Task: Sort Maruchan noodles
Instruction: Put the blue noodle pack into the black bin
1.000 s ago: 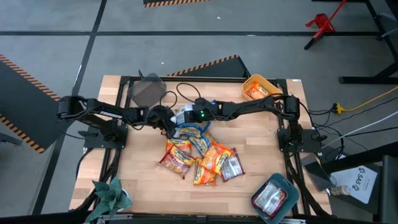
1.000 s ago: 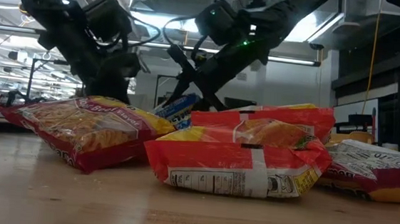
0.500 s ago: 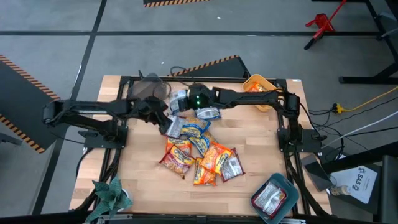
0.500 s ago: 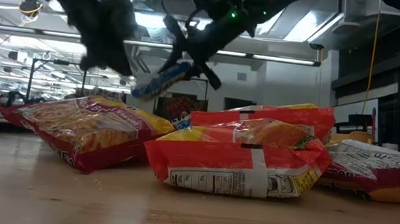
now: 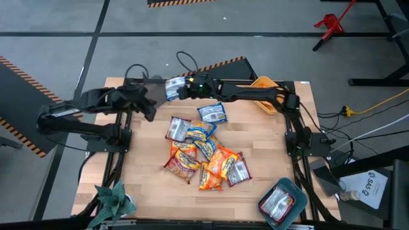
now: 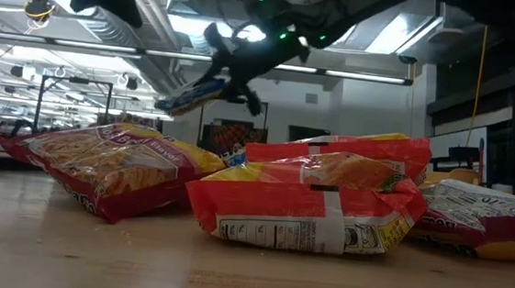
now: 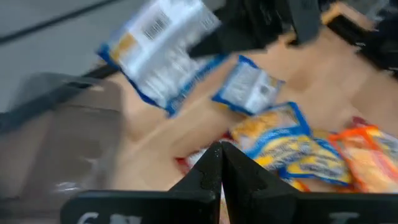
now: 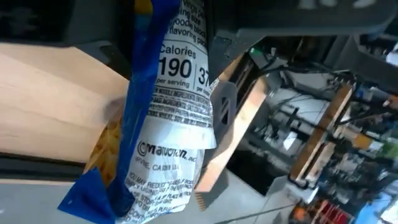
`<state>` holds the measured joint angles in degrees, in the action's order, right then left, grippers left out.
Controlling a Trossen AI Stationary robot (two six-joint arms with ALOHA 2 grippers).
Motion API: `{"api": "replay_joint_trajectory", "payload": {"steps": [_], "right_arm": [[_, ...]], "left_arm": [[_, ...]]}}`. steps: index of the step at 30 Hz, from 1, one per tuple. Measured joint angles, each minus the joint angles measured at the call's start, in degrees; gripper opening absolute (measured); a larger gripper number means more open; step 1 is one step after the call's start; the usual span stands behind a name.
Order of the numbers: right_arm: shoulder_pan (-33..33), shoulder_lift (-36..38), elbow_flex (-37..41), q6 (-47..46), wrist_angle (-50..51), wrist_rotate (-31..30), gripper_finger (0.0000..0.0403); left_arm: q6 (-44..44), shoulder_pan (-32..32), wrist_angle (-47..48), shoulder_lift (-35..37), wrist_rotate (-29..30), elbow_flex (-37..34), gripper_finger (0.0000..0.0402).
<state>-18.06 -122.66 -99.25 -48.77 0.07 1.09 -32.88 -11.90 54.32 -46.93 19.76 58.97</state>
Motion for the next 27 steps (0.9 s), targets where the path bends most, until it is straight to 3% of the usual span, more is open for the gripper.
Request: {"api": "replay_joint_trajectory", "payload": {"steps": [12,14,27], "right_arm": [[-0.3,-21.5,-35.9,10.2,9.6,2.7,0.0091],[-0.4,-22.1,-33.8,9.9,4.3,2.9,0.0091],[-1.5,-24.7,-32.7,15.9,6.0,-6.2,0.0106]], "left_arm": [[0.0,-0.1,0.8,1.9,3.5,0.1,0.0],[0.0,-0.1,0.8,2.0,3.6,0.1,0.0],[0.5,-0.1,0.8,1.9,3.7,0.1,0.0]]}}
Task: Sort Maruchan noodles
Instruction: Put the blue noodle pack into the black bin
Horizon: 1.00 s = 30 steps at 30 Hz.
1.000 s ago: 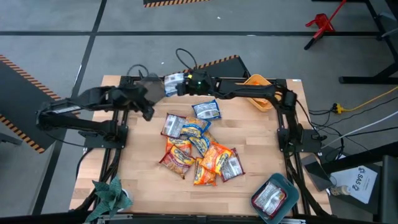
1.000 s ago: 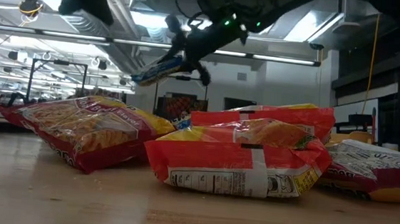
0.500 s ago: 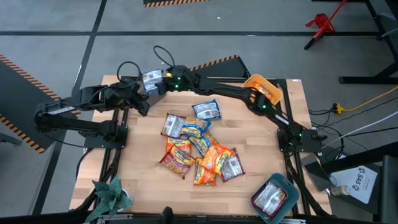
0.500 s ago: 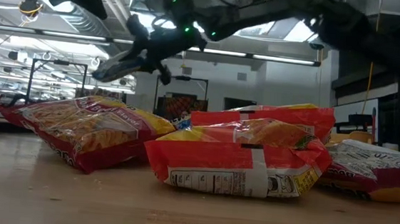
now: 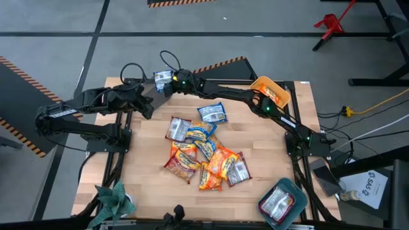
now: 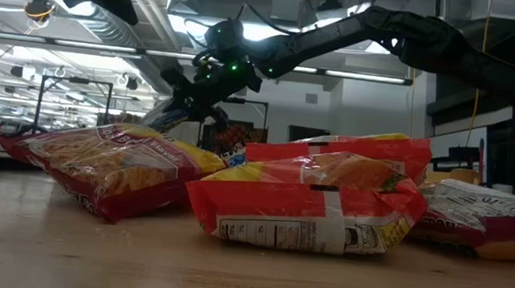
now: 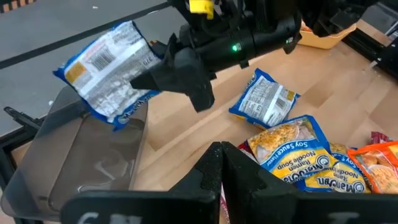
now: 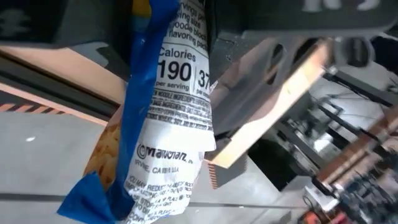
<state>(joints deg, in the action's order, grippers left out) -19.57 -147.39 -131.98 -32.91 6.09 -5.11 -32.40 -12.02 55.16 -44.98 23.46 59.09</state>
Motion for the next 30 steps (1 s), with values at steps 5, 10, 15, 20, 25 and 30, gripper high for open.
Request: {"api": "replay_joint_trajectory", "payload": {"steps": [5,10,15,20,25,30], "right_arm": [[0.1,0.0,0.0,4.7,-0.1,-0.3,0.0117],[0.1,0.0,0.0,7.2,0.0,-1.4,0.0125],[0.0,0.1,0.0,9.2,-0.2,-1.4,0.0164],[0.0,0.1,0.0,9.3,-0.2,-2.3,0.0214],[-0.1,0.1,-1.0,9.7,1.4,-2.3,0.0226],[-1.9,4.4,-2.4,11.2,12.5,0.7,0.0219]], "left_arm": [[1.2,0.0,0.0,0.0,0.5,0.0,0.0],[1.7,0.0,0.1,0.0,1.1,0.0,0.0],[2.6,0.0,0.1,0.0,1.2,0.0,0.0],[2.6,0.0,0.1,0.0,1.4,0.0,0.0],[2.8,0.0,0.3,0.0,1.6,0.0,0.0],[3.0,0.0,2.7,0.0,1.4,0.0,0.0]]}}
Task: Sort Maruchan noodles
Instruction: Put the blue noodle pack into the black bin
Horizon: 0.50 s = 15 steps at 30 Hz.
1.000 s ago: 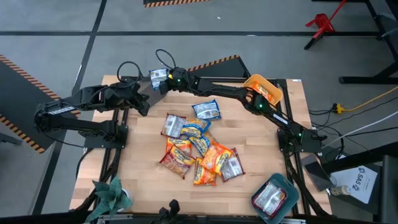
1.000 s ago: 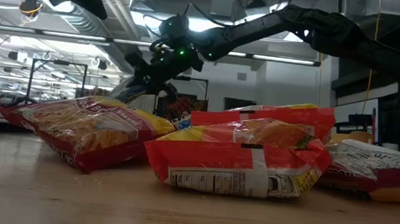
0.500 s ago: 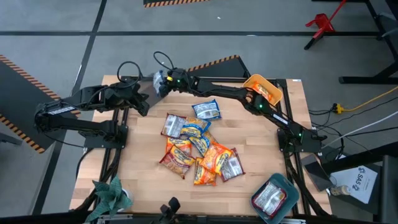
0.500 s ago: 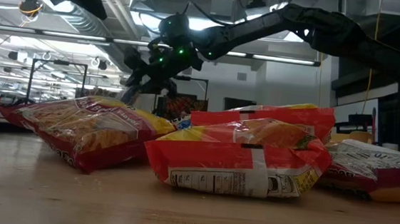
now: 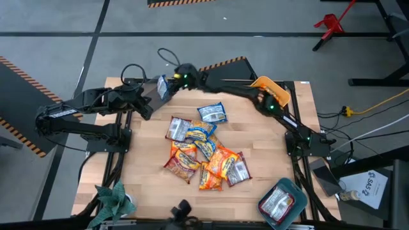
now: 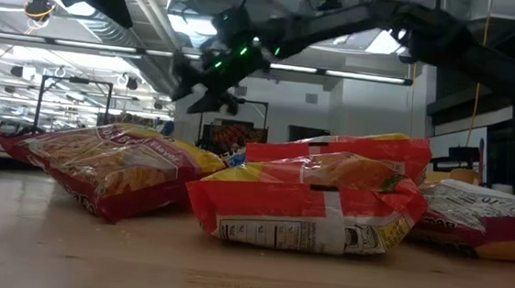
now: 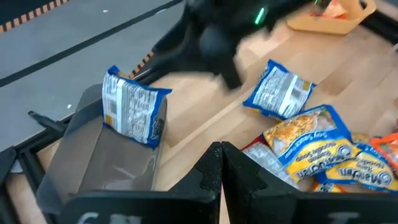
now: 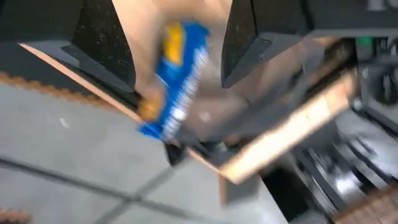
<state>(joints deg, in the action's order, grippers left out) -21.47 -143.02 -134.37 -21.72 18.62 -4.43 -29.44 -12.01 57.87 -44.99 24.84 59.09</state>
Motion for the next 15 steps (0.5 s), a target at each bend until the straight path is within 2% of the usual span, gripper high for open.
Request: {"api": "replay_joint_trajectory", "payload": {"steps": [3,6,10,15], "right_arm": [[-1.4,4.2,-0.7,2.1,13.6,0.0,0.0214],[-2.8,8.3,-0.5,2.6,27.3,-1.3,0.0212],[-3.9,14.1,-0.6,2.2,43.5,-3.5,0.0212],[-3.6,17.3,-0.5,1.9,61.5,-8.7,0.0212]], "left_arm": [[0.0,0.0,-1.0,0.0,-2.6,-0.4,0.0],[0.1,0.0,-6.7,0.0,-6.2,-2.1,0.0],[1.1,0.0,-18.8,-0.7,-12.4,-6.9,0.0],[1.5,-0.2,-39.1,-5.9,-19.6,-14.8,0.0009]]}}
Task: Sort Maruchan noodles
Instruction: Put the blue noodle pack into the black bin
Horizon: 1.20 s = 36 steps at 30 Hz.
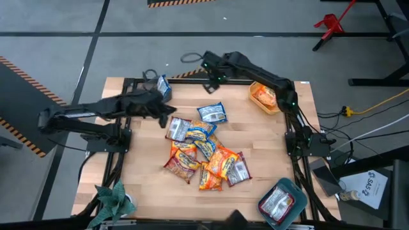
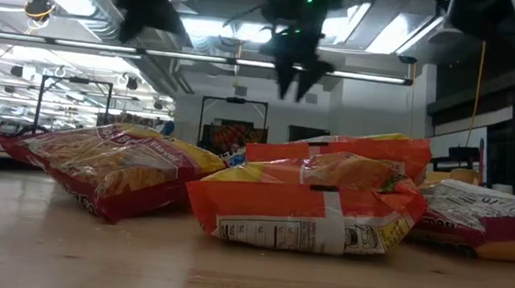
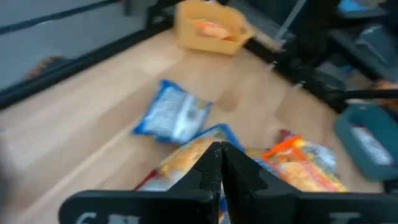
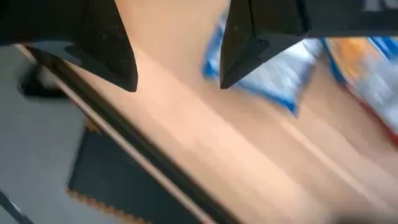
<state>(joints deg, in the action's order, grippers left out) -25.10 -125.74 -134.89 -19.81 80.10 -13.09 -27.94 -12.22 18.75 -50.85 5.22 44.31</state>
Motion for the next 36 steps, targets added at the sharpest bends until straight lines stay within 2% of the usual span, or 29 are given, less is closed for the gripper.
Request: {"api": "replay_joint_trajectory", "payload": {"steps": [3,7,9,12,16,19,23,29,36], "right_arm": [[0.0,0.3,0.0,-1.5,8.9,-0.8,0.0214],[0.0,1.4,2.5,-2.5,9.6,1.4,0.0241],[0.0,2.8,5.1,-2.4,9.9,0.7,0.0261],[-0.5,7.2,13.7,-2.4,8.9,1.0,0.0288],[-1.3,16.3,30.0,-4.8,-2.1,2.7,0.0304],[-1.2,22.6,43.3,-10.4,-19.2,5.8,0.0303],[-0.9,25.7,57.3,-18.4,-38.3,10.6,0.0299],[0.5,25.6,68.1,-24.2,-50.6,13.7,0.0299],[0.7,25.6,73.5,-26.7,-59.1,15.8,0.0298]], "left_arm": [[0.0,-1.0,-10.5,-4.8,-5.6,-2.9,0.003],[-0.1,-2.5,-18.5,-12.5,-12.5,-3.6,0.0061],[-0.1,-3.2,-20.0,-16.1,-13.7,-3.2,0.0075],[-0.4,-4.0,-23.2,-20.4,-13.4,-2.9,0.0091],[-1.4,-5.7,-26.3,-23.7,-11.3,-2.8,0.0096],[-1.6,-7.3,-27.9,-26.2,-10.7,-2.8,0.0097],[-2.0,-9.2,-30.8,-30.8,-14.2,-2.8,0.0097],[-3.2,-10.1,-36.1,-38.2,-16.2,-2.8,0.0092],[-3.3,-10.4,-40.3,-45.8,-16.9,-1.8,0.009]]}}
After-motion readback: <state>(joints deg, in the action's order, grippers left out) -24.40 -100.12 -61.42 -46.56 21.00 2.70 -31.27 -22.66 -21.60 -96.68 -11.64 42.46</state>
